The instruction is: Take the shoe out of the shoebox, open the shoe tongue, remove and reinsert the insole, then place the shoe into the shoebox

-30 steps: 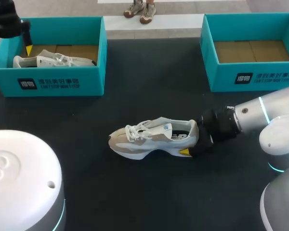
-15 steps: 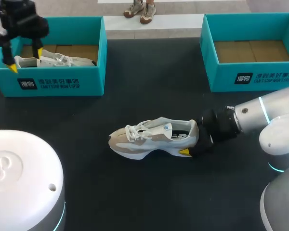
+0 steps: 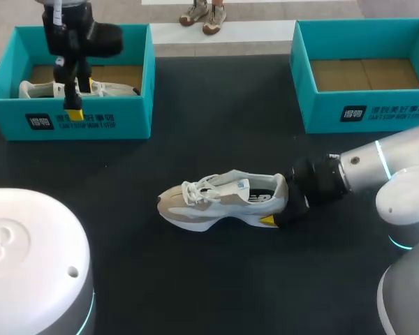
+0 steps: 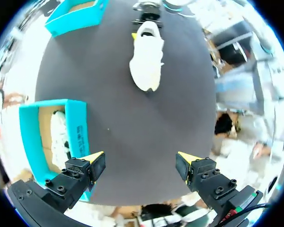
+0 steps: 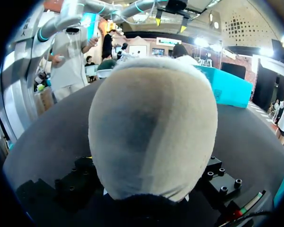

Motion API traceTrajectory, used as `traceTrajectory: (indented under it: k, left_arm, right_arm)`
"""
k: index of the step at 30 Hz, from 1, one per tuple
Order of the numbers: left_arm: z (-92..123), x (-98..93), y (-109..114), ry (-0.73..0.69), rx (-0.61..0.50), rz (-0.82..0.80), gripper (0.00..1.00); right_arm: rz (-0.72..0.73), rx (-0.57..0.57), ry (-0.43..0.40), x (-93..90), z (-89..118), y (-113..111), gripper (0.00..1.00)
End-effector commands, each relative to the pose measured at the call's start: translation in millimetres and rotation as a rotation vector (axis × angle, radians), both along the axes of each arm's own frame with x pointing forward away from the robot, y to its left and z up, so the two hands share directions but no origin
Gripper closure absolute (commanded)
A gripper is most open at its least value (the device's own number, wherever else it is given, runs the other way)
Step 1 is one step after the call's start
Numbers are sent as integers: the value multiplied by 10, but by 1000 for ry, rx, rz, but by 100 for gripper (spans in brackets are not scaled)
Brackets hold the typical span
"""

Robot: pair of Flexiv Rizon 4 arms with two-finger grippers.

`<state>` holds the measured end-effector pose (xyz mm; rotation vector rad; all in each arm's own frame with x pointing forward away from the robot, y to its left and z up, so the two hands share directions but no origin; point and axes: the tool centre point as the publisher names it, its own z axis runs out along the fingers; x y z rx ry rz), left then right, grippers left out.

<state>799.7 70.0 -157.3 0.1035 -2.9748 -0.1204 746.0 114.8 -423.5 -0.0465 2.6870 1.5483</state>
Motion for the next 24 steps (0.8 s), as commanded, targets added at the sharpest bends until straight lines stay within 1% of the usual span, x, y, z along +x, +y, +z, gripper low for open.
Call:
traceTrajectory:
  k: [1, 12, 13, 15, 16, 17, 18, 19, 20, 21, 24]
  left_arm:
    - [-20, -16, 42, -23, -19, 411, 0]
    - [-20, -16, 42, -23, -19, 411, 0]
    - [-12, -62, 4, -14, -30, 480, 0]
    - [-46, -121, -105, -30, 23, 670, 0]
    - [-75, -145, -151, -24, 16, 721, 0]
    - [-98, -194, -238, -68, 39, 799, 0]
    - [-126, -208, -298, -18, 33, 841, 0]
    - [-154, -250, -344, -58, 41, 896, 0]
    - [-173, -270, -388, -52, 54, 928, 0]
    - [-203, -310, -480, -68, 57, 985, 0]
    - [-264, -407, -697, -81, 63, 1077, 0]
  right_arm:
    - [-2, -1, -1, -22, -39, 41, 100]
    - [-2, -1, -1, -22, -39, 41, 100]
    - [-2, -1, -1, -22, -39, 41, 100]
    - [-2, -1, -1, -22, -39, 41, 100]
    - [-2, -1, -1, -22, -39, 41, 100]
    - [-2, -1, -1, -22, -39, 41, 100]
    - [-2, -1, -1, -22, -39, 41, 100]
    - [-2, -1, -1, -22, -39, 41, 100]
    - [-2, -1, -1, -22, -39, 41, 100]
    - [-2, -1, -1, -22, -39, 41, 100]
    - [-2, -1, -1, -22, -39, 41, 100]
